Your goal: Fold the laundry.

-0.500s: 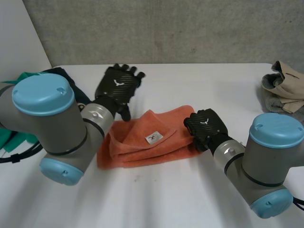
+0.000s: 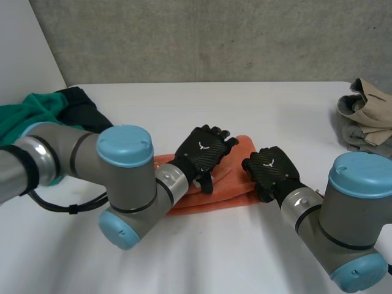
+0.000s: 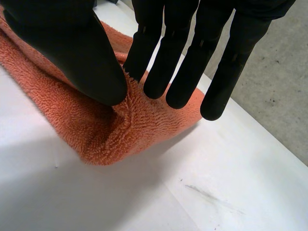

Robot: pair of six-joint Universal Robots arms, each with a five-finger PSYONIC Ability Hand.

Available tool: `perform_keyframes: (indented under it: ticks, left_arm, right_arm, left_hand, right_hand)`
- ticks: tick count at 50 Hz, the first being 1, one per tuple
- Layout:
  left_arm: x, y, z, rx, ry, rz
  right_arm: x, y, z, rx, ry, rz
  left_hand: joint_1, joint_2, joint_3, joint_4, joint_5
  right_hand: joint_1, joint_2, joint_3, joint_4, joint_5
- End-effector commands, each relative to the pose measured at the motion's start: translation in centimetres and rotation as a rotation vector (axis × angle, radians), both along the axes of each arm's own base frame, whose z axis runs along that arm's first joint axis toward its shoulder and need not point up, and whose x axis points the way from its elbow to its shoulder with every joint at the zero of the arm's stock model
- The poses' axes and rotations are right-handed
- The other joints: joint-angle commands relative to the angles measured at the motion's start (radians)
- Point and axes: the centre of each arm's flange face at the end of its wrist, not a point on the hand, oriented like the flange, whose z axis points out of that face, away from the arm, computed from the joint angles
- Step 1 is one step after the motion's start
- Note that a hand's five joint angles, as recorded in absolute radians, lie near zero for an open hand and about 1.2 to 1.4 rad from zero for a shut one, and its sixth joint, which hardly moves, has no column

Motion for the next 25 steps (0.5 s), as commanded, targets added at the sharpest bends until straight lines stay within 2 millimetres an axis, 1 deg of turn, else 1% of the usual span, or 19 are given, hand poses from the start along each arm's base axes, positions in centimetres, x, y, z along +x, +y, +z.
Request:
perform_keyframes:
  ticks: [1,4,5,7,8,10,11,12,13,15,16,17,18,19,22,23,25]
  left_arm:
    - [0.0,-1.7,-1.5,-0.014,-0.042,0.040]
    - [0.6,-3.3,-2.0,-0.034,-0.057,0.094]
    - [1.2,-4.7,-2.4,-0.051,-0.078,0.153]
    - [2.1,-6.2,-3.0,-0.065,-0.109,0.223]
    - [3.6,-8.0,-3.5,-0.085,-0.157,0.319]
    - [5.5,-9.9,-3.9,-0.110,-0.223,0.427]
    - [6.8,-10.9,-3.9,-0.126,-0.263,0.499]
    - [8.7,-12.1,-3.4,-0.143,-0.307,0.599]
    - [9.6,-12.5,-3.1,-0.150,-0.332,0.646]
    - [10.9,-12.8,-2.4,-0.154,-0.349,0.697]
    - [11.3,-12.7,-1.6,-0.148,-0.329,0.694]
    - [11.4,-12.4,-1.0,-0.148,-0.317,0.683]
    - [11.4,-12.1,-0.6,-0.144,-0.299,0.666]
    - [11.3,-11.3,0.4,-0.137,-0.258,0.629]
    - [11.0,-10.0,2.1,-0.143,-0.192,0.575]
    - [10.7,-9.3,3.1,-0.158,-0.150,0.543]
    - [10.2,-8.5,4.0,-0.179,-0.107,0.515]
  right_arm:
    - [0.0,0.0,-0.1,0.002,0.001,0.000]
    - [0.0,-0.1,-0.1,0.001,0.001,-0.002]
    - [0.0,-0.1,-0.1,0.002,0.001,-0.002]
    - [-0.1,-0.1,-0.1,0.002,0.002,-0.005]
    - [-0.1,-0.2,-0.1,0.000,0.002,-0.004]
    - [-0.1,-0.3,-0.1,-0.002,0.002,-0.005]
    - [-0.2,-0.3,-0.1,-0.003,0.003,-0.008]
    - [-0.2,-0.4,0.0,-0.007,0.003,-0.008]
    - [-0.1,-0.4,0.0,-0.007,0.003,-0.006]
    - [-0.1,-0.4,0.0,-0.009,0.005,-0.004]
    - [0.0,-0.3,0.0,-0.012,0.011,-0.001]
    - [0.0,-0.3,0.0,-0.012,0.012,0.001]
    - [0.1,-0.3,-0.1,-0.011,0.014,0.003]
    - [0.2,-0.2,-0.3,-0.011,0.021,0.008]
    - [0.2,-0.1,-0.4,-0.012,0.029,0.010]
    - [0.2,-0.1,-0.4,-0.014,0.033,0.013]
    - [0.3,0.0,-0.5,-0.014,0.039,0.014]
  left_hand:
    - [-0.020,-0.030,-0.031,-0.023,-0.051]
    - [-0.020,-0.030,-0.031,-0.023,-0.051]
    - [-0.020,-0.030,-0.031,-0.023,-0.051]
    - [-0.020,-0.030,-0.031,-0.023,-0.051]
    - [-0.020,-0.030,-0.031,-0.023,-0.051]
    - [-0.020,-0.030,-0.031,-0.023,-0.051]
    - [-0.020,-0.030,-0.031,-0.023,-0.051]
    - [-0.020,-0.030,-0.031,-0.023,-0.051]
    - [-0.020,-0.030,-0.031,-0.023,-0.051]
    - [-0.020,-0.030,-0.031,-0.023,-0.051]
    - [-0.020,-0.030,-0.031,-0.023,-0.051]
    - [-0.020,-0.030,-0.031,-0.023,-0.051]
    - [-0.020,-0.030,-0.031,-0.023,-0.051]
    - [-0.020,-0.030,-0.031,-0.023,-0.051]
    - [-0.020,-0.030,-0.031,-0.023,-0.051]
    - [-0.020,-0.030,-0.031,-0.023,-0.051]
    - [-0.020,-0.030,-0.031,-0.023,-0.051]
  right_hand:
    - [0.279,0.216,0.210,0.202,0.246]
    - [0.279,0.216,0.210,0.202,0.246]
    - [0.279,0.216,0.210,0.202,0.246]
    - [0.279,0.216,0.210,0.202,0.246]
    - [0.279,0.216,0.210,0.202,0.246]
    - [0.279,0.216,0.210,0.202,0.246]
    - [0.279,0.216,0.210,0.202,0.246]
    - [0.279,0.216,0.210,0.202,0.246]
    - [0.279,0.216,0.210,0.202,0.246]
    - [0.279,0.216,0.210,0.202,0.246]
    - [0.279,0.216,0.210,0.202,0.246]
    - [0.279,0.216,0.210,0.202,0.246]
    - [0.279,0.216,0.210,0.202,0.246]
    - [0.279,0.216,0.210,0.202,0.246]
    - [0.279,0.216,0.210,0.202,0.246]
    - [0.279,0.216,0.210,0.202,0.246]
    - [0.279,0.216,0.210,0.202,0.246]
